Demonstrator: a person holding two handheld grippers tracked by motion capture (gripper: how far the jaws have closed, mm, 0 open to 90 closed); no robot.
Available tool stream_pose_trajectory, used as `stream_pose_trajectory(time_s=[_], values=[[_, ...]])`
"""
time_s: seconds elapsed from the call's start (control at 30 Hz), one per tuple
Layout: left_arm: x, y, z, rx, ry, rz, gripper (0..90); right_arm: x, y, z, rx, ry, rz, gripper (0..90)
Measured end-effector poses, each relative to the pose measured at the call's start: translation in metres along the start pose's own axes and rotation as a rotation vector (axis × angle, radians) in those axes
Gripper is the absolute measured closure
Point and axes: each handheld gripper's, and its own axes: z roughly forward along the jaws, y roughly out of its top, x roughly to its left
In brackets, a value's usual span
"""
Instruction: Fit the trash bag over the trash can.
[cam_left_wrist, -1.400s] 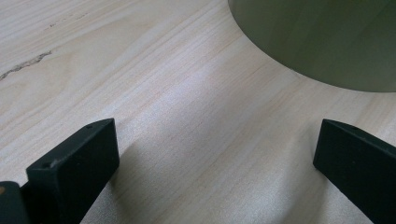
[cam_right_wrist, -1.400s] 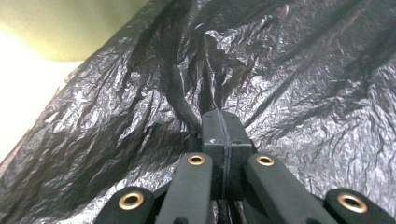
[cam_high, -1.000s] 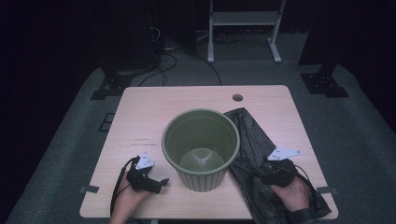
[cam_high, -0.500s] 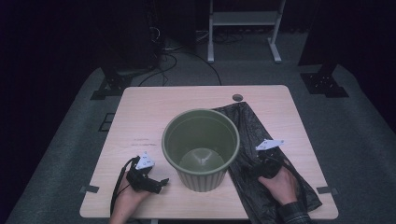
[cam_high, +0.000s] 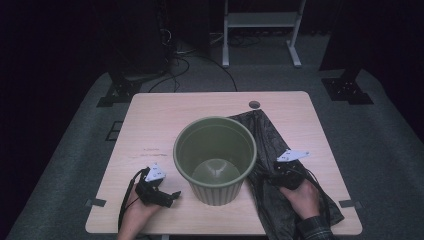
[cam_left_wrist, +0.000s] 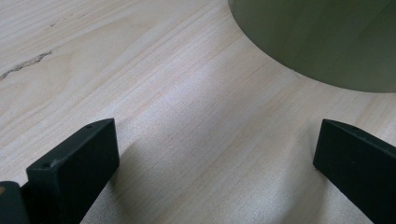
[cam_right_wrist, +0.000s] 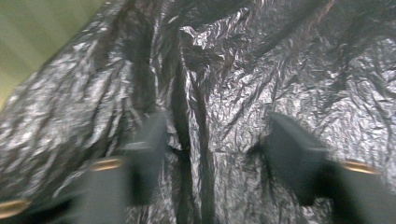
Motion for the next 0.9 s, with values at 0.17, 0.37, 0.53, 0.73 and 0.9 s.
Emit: stream_pose_trajectory(time_s=[0.17,0.37,0.53,0.73,0.9], values=[[0.000,0.000,0.000,0.000,0.000,0.000,0.0,-0.002,-0.003,-0.003,-0.018,0.028,0.005,79.0],[0.000,0.000,0.000,0.000,0.000,0.000,0.0,-0.003,-0.004,-0.003,-0.023,0.059,0.011,90.0],[0.000,0.000,0.000,0.000,0.000,0.000,0.0,-0.001,-0.005,-0.005,-0.020,0.054,-0.004,90.0],[0.000,0.000,0.000,0.000,0.000,0.000,0.0,0.003,0.001,-0.017,-0.054,0.077,-0.021,90.0],[0.000,0.000,0.000,0.000,0.000,0.000,0.0,0.006,0.007,-0.029,-0.094,0.109,-0.038,90.0]])
